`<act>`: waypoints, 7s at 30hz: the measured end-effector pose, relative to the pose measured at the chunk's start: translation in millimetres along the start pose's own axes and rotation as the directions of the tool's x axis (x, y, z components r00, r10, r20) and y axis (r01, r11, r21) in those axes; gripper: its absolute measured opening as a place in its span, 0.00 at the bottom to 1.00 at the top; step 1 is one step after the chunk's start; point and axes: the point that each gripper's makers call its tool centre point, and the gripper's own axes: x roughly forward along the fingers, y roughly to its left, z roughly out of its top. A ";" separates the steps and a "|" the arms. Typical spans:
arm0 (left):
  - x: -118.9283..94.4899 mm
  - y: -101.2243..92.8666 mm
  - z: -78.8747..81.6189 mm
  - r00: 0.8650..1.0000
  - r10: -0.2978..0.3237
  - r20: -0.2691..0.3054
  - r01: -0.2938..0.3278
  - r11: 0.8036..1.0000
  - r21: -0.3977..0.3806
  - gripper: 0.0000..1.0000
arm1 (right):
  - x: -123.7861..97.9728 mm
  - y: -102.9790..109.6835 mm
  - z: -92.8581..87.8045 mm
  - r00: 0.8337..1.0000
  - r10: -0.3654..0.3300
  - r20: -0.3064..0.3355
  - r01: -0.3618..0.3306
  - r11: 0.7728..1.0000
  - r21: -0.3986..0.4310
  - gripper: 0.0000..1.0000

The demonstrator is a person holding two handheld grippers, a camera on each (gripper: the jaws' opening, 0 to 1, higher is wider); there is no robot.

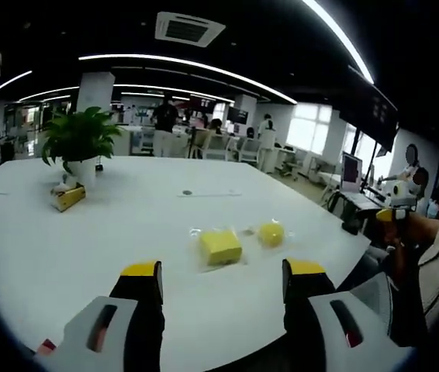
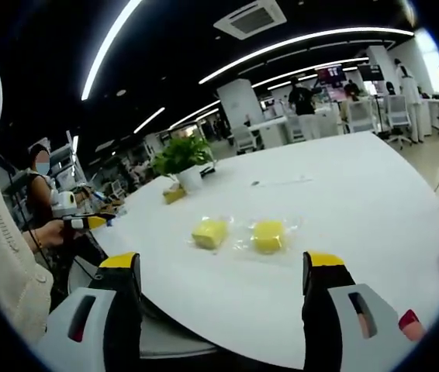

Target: Compare the silicone blocks by pressing each to a similar depth, holding the contact briefly, and releasing to observe deformation and rebound differences across the visible hardness samples.

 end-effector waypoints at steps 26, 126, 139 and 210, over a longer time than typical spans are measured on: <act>1.8 -4.2 0.2 1.000 -0.019 -0.019 0.019 1.000 0.006 0.61 | -2.4 -4.5 4.8 1.000 -0.002 -0.003 0.002 1.000 -0.013 0.79; 246.2 64.2 -47.8 0.947 -0.261 -0.184 0.178 0.910 -0.374 0.53 | 46.4 -44.2 33.8 0.985 -0.135 -0.105 0.130 0.990 -0.054 0.78; 272.9 64.3 -59.4 0.940 -0.300 -0.166 0.184 0.849 -0.495 0.47 | 42.7 -53.8 20.8 0.976 -0.165 -0.139 0.161 0.986 -0.038 0.77; 246.5 10.2 1.2 0.955 -0.295 -0.012 0.269 0.885 -0.380 0.00 | 31.5 -34.7 25.6 0.986 -0.117 -0.121 0.107 0.990 -0.087 0.74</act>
